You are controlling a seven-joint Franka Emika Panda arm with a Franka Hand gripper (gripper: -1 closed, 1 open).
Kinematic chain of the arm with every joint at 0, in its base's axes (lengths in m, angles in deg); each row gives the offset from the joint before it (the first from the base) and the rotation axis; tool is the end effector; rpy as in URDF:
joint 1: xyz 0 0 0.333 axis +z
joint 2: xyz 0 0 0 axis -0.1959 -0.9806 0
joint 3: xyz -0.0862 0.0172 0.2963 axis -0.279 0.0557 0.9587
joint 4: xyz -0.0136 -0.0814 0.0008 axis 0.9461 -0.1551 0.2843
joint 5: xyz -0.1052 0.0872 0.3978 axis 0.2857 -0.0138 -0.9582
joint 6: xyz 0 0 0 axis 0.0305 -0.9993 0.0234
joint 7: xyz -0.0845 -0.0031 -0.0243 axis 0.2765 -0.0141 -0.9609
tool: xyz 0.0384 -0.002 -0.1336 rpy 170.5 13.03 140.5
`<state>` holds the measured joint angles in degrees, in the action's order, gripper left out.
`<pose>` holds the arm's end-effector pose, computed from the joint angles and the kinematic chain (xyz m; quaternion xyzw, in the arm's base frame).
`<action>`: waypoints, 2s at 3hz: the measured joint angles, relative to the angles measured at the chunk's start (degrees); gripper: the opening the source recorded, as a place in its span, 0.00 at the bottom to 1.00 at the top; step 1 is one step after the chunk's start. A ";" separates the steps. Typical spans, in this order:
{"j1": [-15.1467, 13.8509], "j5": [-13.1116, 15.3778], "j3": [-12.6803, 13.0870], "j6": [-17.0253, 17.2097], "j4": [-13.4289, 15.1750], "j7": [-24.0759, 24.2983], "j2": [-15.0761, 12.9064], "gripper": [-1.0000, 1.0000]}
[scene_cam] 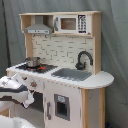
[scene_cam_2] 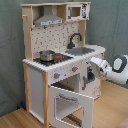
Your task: Play with the kitchen
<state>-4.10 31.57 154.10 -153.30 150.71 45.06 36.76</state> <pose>0.3207 0.3080 0.3530 0.5186 0.4579 0.5719 0.4407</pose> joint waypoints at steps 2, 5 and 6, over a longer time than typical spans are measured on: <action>-5.85 3.85 6.16 1.81 -1.56 9.18 -2.52 1.00; -20.24 4.38 16.66 2.97 -10.64 14.88 -4.52 1.00; -25.07 5.58 18.64 2.51 -13.87 16.36 -4.53 1.00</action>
<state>-29.17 37.16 172.74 -150.79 136.84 61.42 32.23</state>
